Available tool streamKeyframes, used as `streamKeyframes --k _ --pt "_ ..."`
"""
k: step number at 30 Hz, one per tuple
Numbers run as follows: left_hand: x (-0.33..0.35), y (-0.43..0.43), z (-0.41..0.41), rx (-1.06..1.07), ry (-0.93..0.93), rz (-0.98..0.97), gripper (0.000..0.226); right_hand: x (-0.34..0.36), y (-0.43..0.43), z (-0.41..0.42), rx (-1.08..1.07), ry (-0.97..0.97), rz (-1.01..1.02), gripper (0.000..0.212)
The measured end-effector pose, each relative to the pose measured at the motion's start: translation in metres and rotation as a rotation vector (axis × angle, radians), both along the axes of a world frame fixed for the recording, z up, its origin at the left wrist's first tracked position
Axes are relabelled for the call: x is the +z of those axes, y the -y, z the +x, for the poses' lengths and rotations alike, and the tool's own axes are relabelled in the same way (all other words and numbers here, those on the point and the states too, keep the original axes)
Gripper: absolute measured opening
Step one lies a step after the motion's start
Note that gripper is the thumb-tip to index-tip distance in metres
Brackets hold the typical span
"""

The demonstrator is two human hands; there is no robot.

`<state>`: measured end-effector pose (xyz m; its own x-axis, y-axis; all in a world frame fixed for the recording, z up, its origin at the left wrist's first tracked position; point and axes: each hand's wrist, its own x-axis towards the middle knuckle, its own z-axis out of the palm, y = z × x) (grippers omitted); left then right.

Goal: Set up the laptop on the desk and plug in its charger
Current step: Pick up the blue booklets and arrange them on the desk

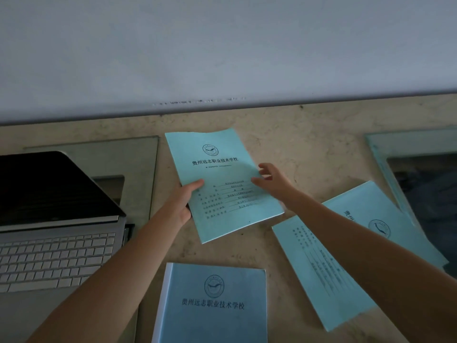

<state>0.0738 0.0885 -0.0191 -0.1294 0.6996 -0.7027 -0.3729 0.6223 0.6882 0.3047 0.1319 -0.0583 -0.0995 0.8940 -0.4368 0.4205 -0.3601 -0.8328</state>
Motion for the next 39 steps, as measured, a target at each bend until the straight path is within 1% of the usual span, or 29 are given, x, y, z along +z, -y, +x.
streamKeyframes --k 3,5,7,8,11,14,18,20,21,24,27,29,33,35,37,39 --pt "0.02 0.015 -0.004 -0.064 -0.002 0.044 0.015 0.009 0.014 -0.001 -0.129 -0.121 -0.14 0.053" --pt "0.036 0.026 -0.008 -0.102 -0.012 0.056 0.017 0.018 0.026 -0.003 -0.141 -0.125 -0.203 0.048" --pt "0.051 0.041 -0.012 -0.162 -0.018 0.084 0.02 0.026 0.047 -0.002 -0.078 -0.088 -0.201 0.039" --pt "0.057 0.049 -0.014 -0.182 -0.018 0.096 0.023 0.031 0.06 -0.002 -0.062 -0.112 -0.204 0.035" --pt "0.074 0.076 -0.02 -0.22 -0.004 0.089 0.03 0.049 0.103 -0.004 -0.095 -0.285 -0.274 0.028" --pt "0.087 0.103 -0.025 -0.249 0.033 0.069 0.04 0.063 0.142 -0.005 -0.158 -0.388 -0.294 0.026" --pt "0.098 0.143 -0.032 -0.358 0.042 0.17 0.03 0.074 0.191 0.006 -0.19 -0.456 -0.264 0.015" --pt "0.099 0.162 -0.036 -0.45 -0.011 0.235 0.026 0.078 0.214 0.013 -0.186 -0.429 -0.257 0.014" --pt "0.097 0.173 -0.038 -0.487 -0.051 0.231 0.026 0.078 0.226 0.015 -0.176 -0.397 -0.257 0.015" --pt "0.074 0.205 -0.047 -0.55 -0.195 0.132 0.026 0.07 0.261 0.016 -0.148 -0.282 -0.261 0.017" --pt "0.043 0.235 -0.055 -0.559 -0.263 0.055 0.027 0.059 0.293 0.012 -0.128 -0.16 -0.269 0.018" --pt "0.025 0.254 -0.059 -0.542 -0.315 0.018 0.023 0.052 0.31 0.007 -0.123 -0.133 -0.291 0.018" --pt "-0.005 0.281 -0.069 -0.584 -0.51 0.088 0.018 0.039 0.336 -0.004 -0.119 -0.094 -0.325 0.017" --pt "-0.012 0.288 -0.074 -0.628 -0.535 0.123 0.016 0.033 0.343 -0.008 -0.121 -0.074 -0.328 0.018" --pt "-0.015 0.291 -0.079 -0.644 -0.583 0.142 0.023 0.031 0.345 -0.013 -0.121 -0.062 -0.324 0.02" --pt "-0.015 0.292 -0.083 -0.656 -0.645 0.167 0.023 0.032 0.344 -0.018 -0.127 -0.042 -0.309 0.02"
